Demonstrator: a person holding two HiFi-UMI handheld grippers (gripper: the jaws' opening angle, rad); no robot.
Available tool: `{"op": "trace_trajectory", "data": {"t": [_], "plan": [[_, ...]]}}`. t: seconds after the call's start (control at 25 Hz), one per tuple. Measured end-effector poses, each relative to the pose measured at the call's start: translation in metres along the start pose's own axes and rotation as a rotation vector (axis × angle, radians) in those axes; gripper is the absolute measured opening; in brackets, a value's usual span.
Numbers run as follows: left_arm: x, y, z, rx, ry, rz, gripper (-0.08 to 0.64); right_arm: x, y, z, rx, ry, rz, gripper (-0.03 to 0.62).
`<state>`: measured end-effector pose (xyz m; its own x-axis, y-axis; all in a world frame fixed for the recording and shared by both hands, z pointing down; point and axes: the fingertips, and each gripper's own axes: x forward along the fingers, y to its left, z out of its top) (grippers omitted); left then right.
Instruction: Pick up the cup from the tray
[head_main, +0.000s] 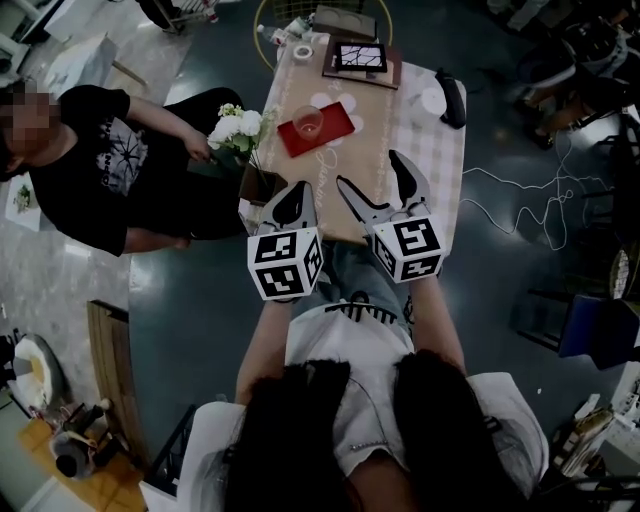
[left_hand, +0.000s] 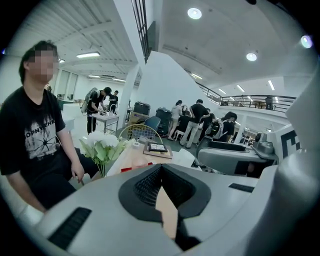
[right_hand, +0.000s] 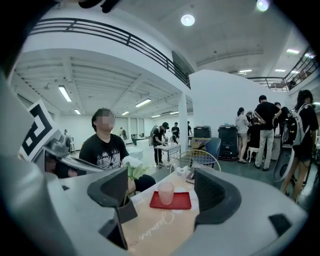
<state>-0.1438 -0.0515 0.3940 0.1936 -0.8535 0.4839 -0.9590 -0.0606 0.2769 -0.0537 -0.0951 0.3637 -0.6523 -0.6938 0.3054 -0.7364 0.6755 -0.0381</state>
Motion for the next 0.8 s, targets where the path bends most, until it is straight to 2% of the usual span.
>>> {"op": "trace_trajectory", "data": {"t": [0.08,0.32,0.52,0.8], "plan": [[0.009,0.007,0.003,-0.011,0.000,0.020,0.006,0.016,-0.004,0.002,-0.004,-0.011,0.021,0.402],[0.041,0.023,0.003,-0.040,0.041,0.059,0.006,0.065,-0.016,-0.007,-0.016,0.042,0.085,0.405],[0.065,0.034,0.007,-0.045,0.069,0.102,0.006,0.106,-0.012,-0.025,-0.061,0.126,0.191,0.405],[0.099,0.060,0.003,-0.096,0.104,0.173,0.006,0.161,-0.022,-0.056,-0.069,0.183,0.235,0.411]]}}
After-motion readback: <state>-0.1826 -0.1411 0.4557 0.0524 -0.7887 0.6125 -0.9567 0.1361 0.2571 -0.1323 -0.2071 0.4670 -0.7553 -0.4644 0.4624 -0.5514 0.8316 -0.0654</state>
